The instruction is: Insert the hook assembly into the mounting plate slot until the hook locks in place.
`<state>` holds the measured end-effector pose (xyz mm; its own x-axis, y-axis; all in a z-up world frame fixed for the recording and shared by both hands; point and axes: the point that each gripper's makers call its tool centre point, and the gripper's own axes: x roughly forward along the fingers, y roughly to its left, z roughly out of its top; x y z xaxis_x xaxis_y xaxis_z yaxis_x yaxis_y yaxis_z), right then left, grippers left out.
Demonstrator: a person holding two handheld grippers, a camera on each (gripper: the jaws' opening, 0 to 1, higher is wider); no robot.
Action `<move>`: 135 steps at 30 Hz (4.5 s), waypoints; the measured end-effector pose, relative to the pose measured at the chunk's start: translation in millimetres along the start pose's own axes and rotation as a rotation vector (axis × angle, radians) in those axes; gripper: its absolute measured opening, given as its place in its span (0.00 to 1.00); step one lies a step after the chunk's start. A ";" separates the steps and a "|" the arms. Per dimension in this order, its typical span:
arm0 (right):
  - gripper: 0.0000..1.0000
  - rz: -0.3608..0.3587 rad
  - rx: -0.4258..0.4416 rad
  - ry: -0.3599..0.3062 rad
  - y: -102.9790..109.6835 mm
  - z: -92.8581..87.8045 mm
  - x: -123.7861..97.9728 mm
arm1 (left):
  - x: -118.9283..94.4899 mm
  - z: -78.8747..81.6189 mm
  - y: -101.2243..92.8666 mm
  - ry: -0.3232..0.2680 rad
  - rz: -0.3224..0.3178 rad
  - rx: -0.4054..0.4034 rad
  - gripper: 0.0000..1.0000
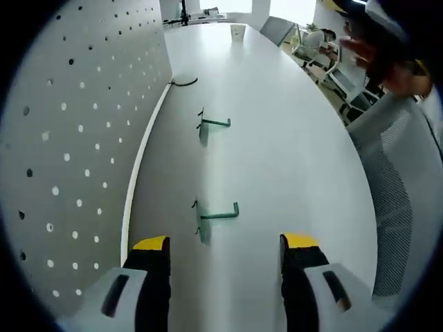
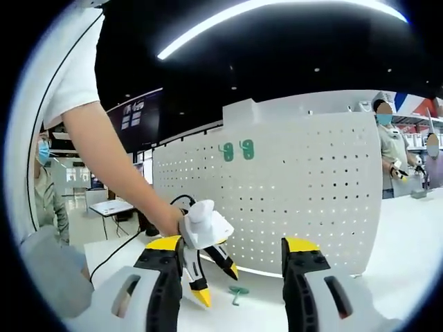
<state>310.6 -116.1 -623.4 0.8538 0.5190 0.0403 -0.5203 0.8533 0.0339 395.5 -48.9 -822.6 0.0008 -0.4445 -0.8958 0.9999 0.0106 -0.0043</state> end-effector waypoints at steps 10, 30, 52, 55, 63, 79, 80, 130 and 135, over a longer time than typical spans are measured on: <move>0.55 0.002 0.003 0.005 0.4 -0.9 -0.2 | 5.3 -0.2 0.0 0.029 -0.018 0.039 0.60; 0.51 0.014 0.010 0.009 3.3 -2.0 0.5 | 8.0 -0.7 17.2 0.020 0.021 -0.001 0.39; 0.44 -0.010 0.009 0.026 -3.7 -4.5 -1.6 | 10.0 3.4 25.7 -0.017 0.077 -0.063 0.15; 0.43 -0.013 0.007 0.025 -4.0 -4.0 -2.0 | 10.2 4.0 25.0 -0.017 0.084 -0.055 0.11; 0.42 -0.023 0.006 0.029 -6.4 -4.7 -2.8 | 10.0 3.3 27.7 -0.013 0.106 -0.025 0.04; 0.42 -0.023 -0.005 0.036 -5.2 -5.5 -2.6 | 7.7 4.4 24.2 -0.073 0.100 -0.026 0.03; 0.42 -0.023 -0.004 0.036 -5.6 -5.9 -2.5 | 6.8 4.1 23.2 -0.079 0.098 -0.032 0.03; 0.42 0.027 0.007 0.044 9.4 -7.9 1.4 | -126.3 71.2 8.9 -0.789 0.359 -0.284 0.03; 0.42 0.029 0.012 0.044 9.7 -7.9 1.3 | -137.6 73.4 2.6 -0.845 0.384 -0.291 0.03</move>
<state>306.8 -106.7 -630.9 0.8384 0.5451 -0.0023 -0.5445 0.8376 0.0450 398.8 -53.4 -666.7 0.4480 -0.8598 -0.2451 0.8880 0.4597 0.0106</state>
